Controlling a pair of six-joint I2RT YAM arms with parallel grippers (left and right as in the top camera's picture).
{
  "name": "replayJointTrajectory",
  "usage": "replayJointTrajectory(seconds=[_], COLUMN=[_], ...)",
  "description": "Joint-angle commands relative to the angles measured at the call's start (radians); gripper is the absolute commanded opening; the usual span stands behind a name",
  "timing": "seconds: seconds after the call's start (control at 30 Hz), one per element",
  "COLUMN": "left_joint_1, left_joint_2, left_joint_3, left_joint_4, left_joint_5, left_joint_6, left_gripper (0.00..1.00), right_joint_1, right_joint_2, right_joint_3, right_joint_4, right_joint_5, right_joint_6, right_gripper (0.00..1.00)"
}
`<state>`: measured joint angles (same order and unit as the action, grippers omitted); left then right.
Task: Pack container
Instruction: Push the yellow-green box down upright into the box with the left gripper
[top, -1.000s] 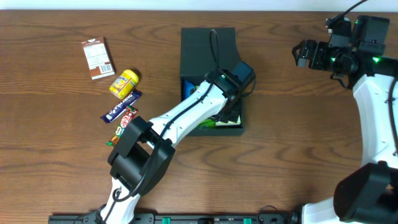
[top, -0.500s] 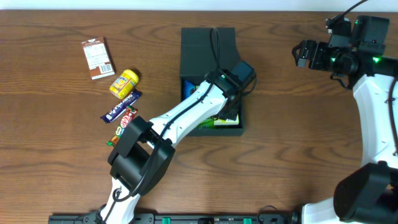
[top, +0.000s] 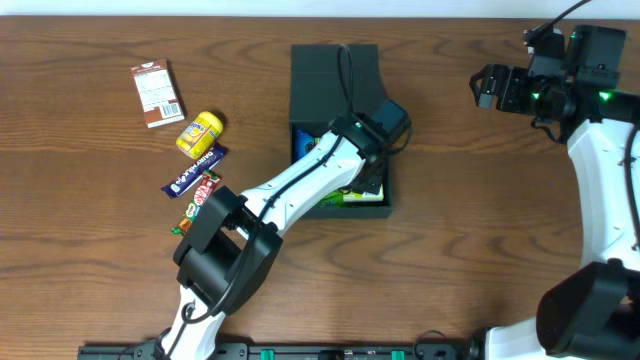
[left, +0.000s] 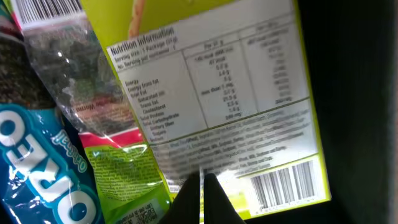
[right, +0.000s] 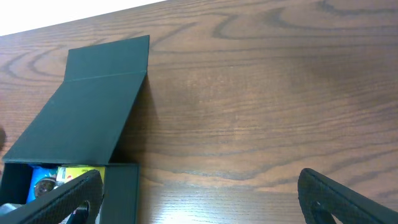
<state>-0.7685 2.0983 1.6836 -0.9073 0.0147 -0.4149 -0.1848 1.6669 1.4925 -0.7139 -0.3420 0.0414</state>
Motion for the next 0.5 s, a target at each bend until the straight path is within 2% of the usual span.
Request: replayJointTrajectory(seconds=[0.0, 0.23, 0.47], left_joint_1=[0.003, 0.010, 0.015], left_joint_2=[0.008, -0.001, -0.052], left_joint_3=[-0.028, 0.038, 0.181], left_joint_4=[-0.005, -0.010, -0.061], left_joint_5=[-0.022, -0.029, -0.290], left_joint_6=[-0.005, 0.002, -0.020], left_gripper=[0.06, 0.06, 0.06], right_joint_1=[-0.008, -0.008, -0.008], right_joint_2=[-0.019, -0.019, -0.019], right_joint_3=[0.013, 0.013, 0.013], right_joint_4=[-0.002, -0.001, -0.001], right_joint_5=[-0.006, -0.006, -0.006], right_joint_6=[0.002, 0.002, 0.002], right_gripper=[0.99, 0.99, 0.99])
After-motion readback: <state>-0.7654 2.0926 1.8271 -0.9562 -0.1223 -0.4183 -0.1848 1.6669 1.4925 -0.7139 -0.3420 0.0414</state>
